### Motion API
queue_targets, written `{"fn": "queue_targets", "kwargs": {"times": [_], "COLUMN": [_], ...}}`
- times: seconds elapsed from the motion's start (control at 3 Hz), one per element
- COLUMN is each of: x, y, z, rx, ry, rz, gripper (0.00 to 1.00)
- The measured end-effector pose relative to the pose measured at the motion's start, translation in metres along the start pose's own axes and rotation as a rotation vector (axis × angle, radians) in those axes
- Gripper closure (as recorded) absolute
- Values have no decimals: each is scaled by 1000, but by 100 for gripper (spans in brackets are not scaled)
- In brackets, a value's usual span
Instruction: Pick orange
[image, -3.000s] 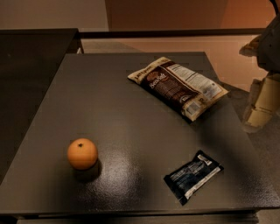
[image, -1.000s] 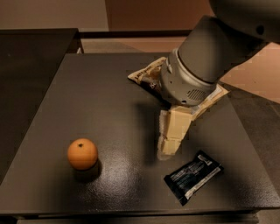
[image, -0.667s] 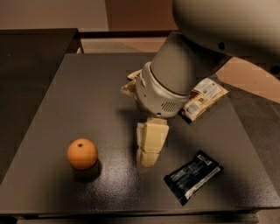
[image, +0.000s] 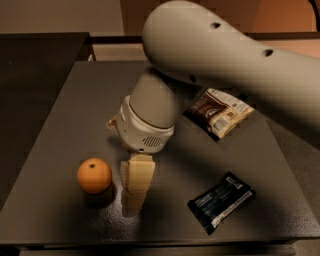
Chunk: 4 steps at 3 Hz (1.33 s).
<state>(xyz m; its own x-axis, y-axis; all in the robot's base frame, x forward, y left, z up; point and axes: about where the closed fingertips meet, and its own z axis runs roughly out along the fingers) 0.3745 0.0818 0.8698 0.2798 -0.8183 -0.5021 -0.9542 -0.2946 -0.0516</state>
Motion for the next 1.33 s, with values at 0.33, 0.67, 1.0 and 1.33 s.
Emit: {"fn": "queue_targets", "kwargs": {"times": [0.33, 0.67, 1.0, 1.33], "x": [-17, -26, -30, -31], "y": [-4, -9, -12, -15], "z": [19, 28, 37, 39], "rx": [-22, -4, 6, 3], "ry": [-14, -14, -4, 4], "rz": [-17, -13, -5, 11], "gripper": [0, 0, 18, 41]}}
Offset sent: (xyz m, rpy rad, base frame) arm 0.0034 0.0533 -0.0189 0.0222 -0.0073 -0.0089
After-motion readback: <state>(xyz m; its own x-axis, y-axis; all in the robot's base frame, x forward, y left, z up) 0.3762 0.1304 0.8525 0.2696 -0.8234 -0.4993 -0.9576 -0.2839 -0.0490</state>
